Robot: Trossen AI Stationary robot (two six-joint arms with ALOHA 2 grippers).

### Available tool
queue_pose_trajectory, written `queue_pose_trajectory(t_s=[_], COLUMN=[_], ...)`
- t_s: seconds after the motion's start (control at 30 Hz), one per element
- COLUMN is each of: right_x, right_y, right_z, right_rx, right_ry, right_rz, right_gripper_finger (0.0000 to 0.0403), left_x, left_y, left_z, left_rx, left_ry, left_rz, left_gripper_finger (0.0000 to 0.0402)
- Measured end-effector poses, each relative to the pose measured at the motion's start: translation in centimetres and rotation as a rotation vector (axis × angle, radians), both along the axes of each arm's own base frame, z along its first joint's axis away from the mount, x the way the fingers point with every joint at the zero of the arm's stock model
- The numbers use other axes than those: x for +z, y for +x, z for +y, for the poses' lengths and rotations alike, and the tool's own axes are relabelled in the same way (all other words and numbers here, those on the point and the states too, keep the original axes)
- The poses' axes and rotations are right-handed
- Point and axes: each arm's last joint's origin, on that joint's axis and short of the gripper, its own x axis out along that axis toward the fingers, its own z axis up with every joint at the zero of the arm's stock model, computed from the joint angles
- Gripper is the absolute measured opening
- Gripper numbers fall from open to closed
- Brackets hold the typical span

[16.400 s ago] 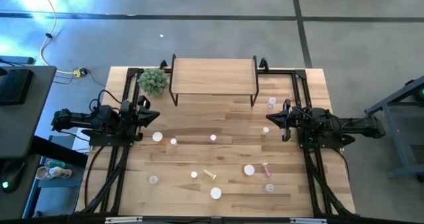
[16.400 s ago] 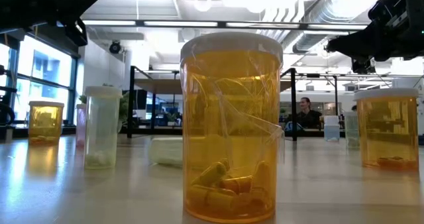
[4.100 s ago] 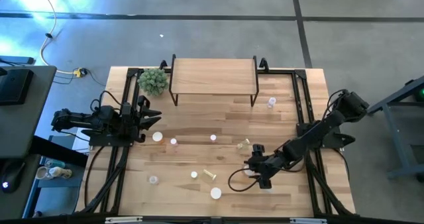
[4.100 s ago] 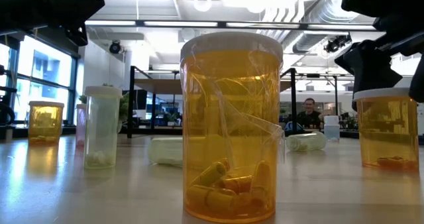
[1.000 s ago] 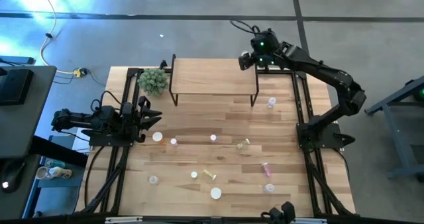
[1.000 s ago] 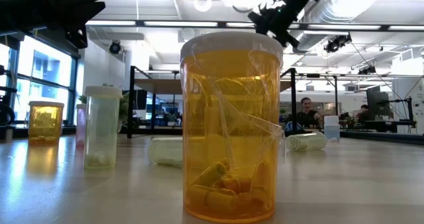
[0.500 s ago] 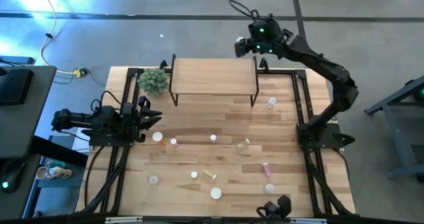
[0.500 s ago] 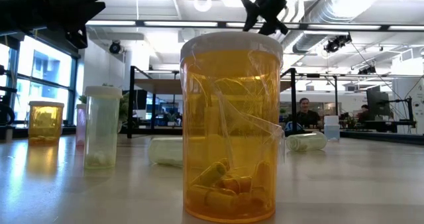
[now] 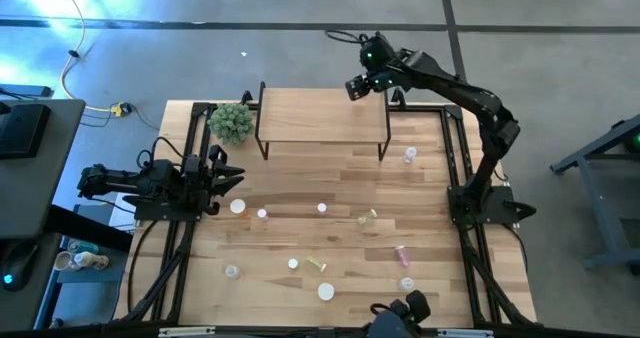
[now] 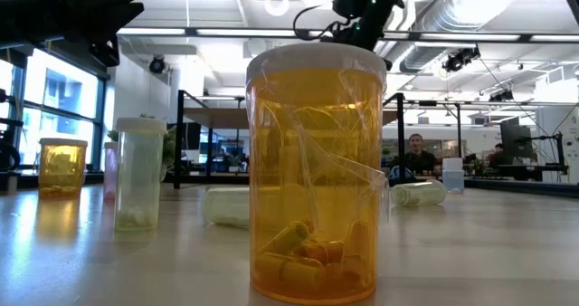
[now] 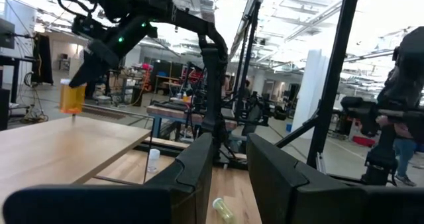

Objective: Pick and place medicine bottles onto shelf by color
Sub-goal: Put the middle orange pill bottle on the shelf

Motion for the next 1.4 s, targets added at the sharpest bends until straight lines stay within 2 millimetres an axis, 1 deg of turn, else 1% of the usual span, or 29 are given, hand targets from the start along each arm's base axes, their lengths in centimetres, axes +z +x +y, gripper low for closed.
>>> queue_pose_trajectory(t_s=[0.2,0.37,0.53,0.8,0.97,1.23,1.3,1.4], right_x=[-0.7,-0.8,-1.4,-1.5,-1.6,-1.6,-1.6,-1.6], right_y=[-0.3,0.0,0.2,0.3,0.2,0.2,0.2,0.2], right_z=[0.3,0.8,1.4,1.4,1.5,1.5,1.5,1.5], right_rx=[0.000,0.016,0.035,0.037,-0.002,0.006,0.007,0.009], right_ry=[0.045,0.054,0.071,0.072,0.095,0.088,0.088,0.088], right_rz=[0.066,0.081,0.106,0.111,0.098,0.114,0.115,0.117], right_gripper_finger=[0.0200,0.0200,0.0200,0.0200,0.0200,0.0200,0.0204,0.0221], left_x=[0.0,0.0,0.0,0.0,0.0,0.0,0.0,0.0], left_y=[0.0,0.0,0.0,0.0,0.0,0.0,0.0,0.0], left_z=[0.0,0.0,0.0,0.0,0.0,0.0,0.0,0.0], left_rx=[0.000,0.000,0.000,0.000,-0.001,-0.001,0.000,-0.001], left_ry=[0.000,0.000,0.000,0.000,0.000,0.000,0.000,0.000], left_rz=[0.000,0.001,0.003,0.003,0.003,0.003,0.003,0.003], left_gripper_finger=[0.0086,0.0086,0.0086,0.0086,0.0086,0.0086,0.0086,0.0086])
